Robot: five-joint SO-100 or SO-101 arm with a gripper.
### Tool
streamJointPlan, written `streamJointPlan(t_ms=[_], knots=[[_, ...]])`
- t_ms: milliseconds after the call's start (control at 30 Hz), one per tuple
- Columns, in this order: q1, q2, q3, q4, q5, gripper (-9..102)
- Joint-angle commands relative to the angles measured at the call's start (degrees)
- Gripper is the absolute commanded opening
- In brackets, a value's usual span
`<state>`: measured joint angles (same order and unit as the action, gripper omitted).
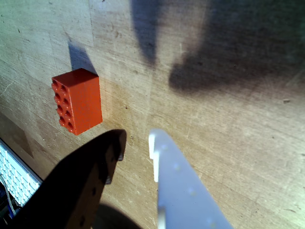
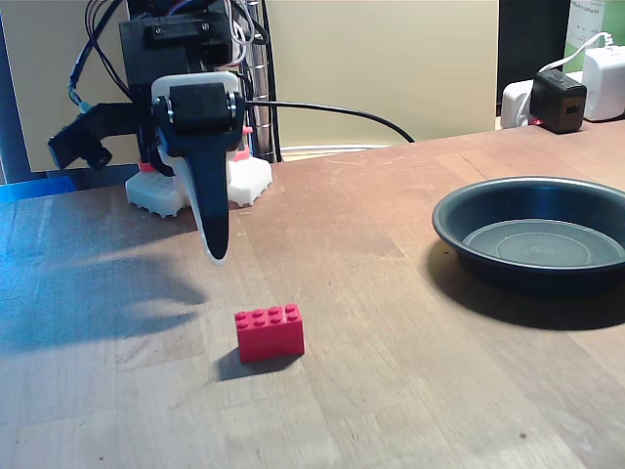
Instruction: Grasp a lego block and put it in the bin.
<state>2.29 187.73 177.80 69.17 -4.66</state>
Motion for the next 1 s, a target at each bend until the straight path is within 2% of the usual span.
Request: streamJointPlan(t_ms=[0, 967], knots=[[0.3, 2.0, 3.1, 0.1, -0.1, 1], [-0.1, 2.0, -0.4, 0.0, 0.5, 0]])
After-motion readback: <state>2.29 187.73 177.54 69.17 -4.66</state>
